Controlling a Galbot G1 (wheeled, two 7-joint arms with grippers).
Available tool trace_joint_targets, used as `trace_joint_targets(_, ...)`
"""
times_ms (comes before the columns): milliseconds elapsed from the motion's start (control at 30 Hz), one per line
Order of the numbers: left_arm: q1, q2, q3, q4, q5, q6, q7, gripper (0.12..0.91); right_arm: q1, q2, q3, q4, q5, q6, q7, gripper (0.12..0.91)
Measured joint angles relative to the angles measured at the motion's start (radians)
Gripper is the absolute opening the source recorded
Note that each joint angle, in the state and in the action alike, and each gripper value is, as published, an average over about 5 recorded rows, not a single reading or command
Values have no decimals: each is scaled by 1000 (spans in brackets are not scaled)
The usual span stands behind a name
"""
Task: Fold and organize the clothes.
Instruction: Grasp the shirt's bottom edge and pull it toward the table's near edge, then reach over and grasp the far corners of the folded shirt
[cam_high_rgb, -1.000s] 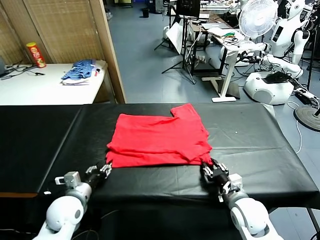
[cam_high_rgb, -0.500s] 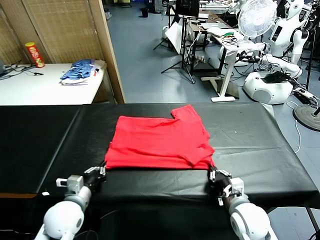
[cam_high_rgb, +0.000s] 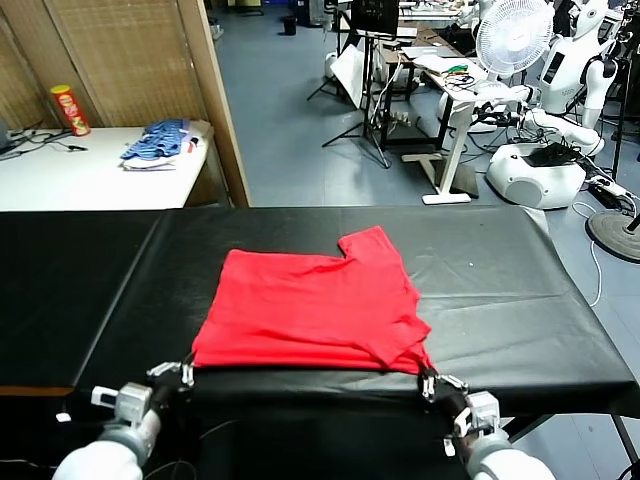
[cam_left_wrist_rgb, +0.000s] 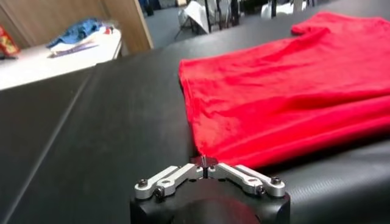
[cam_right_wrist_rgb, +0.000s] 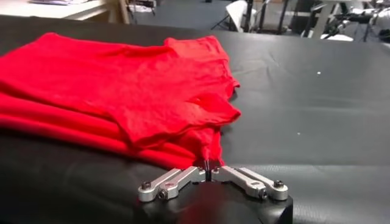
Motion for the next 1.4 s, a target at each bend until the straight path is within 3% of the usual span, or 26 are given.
trace_joint_targets(133, 34, -6, -19, -36, -19, 42, -25, 469, -9, -12, 10, 36, 15, -14, 3, 609)
trace_joint_targets(233, 57, -10, -31, -68, -29, 73, -36, 637, -4, -25, 30, 66, 60, -10, 1, 741)
trace_joint_targets(333, 75, -10, -47, -106, -54, 90, -44, 758, 25, -42, 59, 78, 114, 1, 3, 790)
trace_joint_targets(400, 74, -6, -62, -133, -91, 95, -53, 788, 66, -58, 73, 68, 142, 2, 10, 796)
trace_joint_targets(633, -60, 35, -69, -123, -253, 90, -100, 798, 348, -87, 19, -100, 186, -11, 64, 798)
trace_joint_targets(967, -480, 60, 75, 162, -448, 97, -150, 798, 769, -53, -186, -509, 210, -16, 101, 798)
trace_joint_targets(1133, -660, 42, 174, 339, -470, 102, -150, 798, 904, -13, -256, -678, 259, -39, 123, 798)
trace_joint_targets(1400, -873, 6, 292, 584, -472, 99, -117, 798, 1045, 57, -306, -885, 270, -88, 119, 798)
